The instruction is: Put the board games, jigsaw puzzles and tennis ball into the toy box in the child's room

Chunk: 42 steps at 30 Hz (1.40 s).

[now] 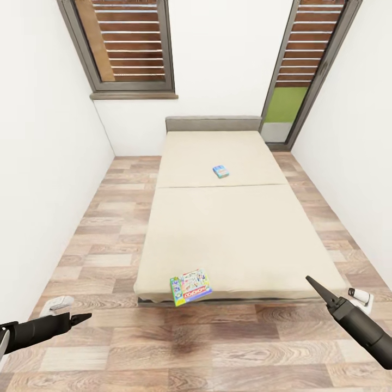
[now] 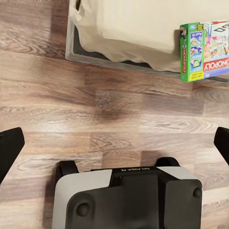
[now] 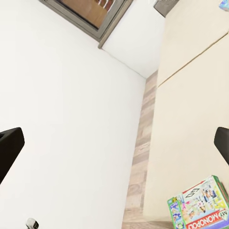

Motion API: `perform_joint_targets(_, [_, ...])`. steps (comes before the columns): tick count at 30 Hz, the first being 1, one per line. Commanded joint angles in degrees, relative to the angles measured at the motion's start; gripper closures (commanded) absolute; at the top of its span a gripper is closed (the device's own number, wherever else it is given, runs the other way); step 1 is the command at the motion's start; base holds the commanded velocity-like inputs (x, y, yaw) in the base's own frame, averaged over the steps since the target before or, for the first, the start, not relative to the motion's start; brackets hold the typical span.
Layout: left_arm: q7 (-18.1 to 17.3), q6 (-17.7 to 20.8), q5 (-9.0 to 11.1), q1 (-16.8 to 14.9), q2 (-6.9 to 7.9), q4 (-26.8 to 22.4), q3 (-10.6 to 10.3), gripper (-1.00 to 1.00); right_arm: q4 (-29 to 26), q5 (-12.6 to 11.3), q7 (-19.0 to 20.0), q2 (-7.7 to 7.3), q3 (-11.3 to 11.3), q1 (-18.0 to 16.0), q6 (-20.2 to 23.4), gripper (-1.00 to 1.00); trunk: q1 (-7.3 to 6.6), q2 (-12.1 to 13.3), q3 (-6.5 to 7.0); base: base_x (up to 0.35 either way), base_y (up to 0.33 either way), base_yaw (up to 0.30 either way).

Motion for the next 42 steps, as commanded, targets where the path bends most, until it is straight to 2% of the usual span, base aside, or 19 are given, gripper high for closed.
perform_joint_targets(1, [-0.40, 0.37, -0.28, -0.06, -0.02, -0.04, 0.09, -1.00, 0.00, -0.31, 0.02, -0.01, -0.02, -0.03, 0.41, -1.00, 0.03, -0.09, 0.01, 0.000, 0.000, 0.000])
perform_joint_targets(6, [-0.40, 0.37, -0.28, -0.07, -0.03, -0.04, 0.06, -1.00, 0.00, -0.31, 0.02, -0.01, -0.06, -0.03, 0.41, -1.00, 0.03, -0.09, 0.49, 0.000, 0.000, 0.000])
perform_joint_targets(19, [1.01, 0.37, -0.37, -0.12, -1.26, -0.04, 0.02, -1.00, 0.01, -0.30, 0.02, -0.01, -0.04, -0.03, 0.41, -1.00, 0.03, -0.09, 1.71, 0.000, 0.000, 0.000])
perform_joint_targets(42, [1.35, 0.37, -0.36, -0.10, -1.34, -0.04, 0.02, -1.00, -0.06, -0.31, 0.02, -0.01, -0.02, -0.03, 0.41, -1.00, 0.03, -0.09, 3.89, 0.000, 0.000, 0.000])
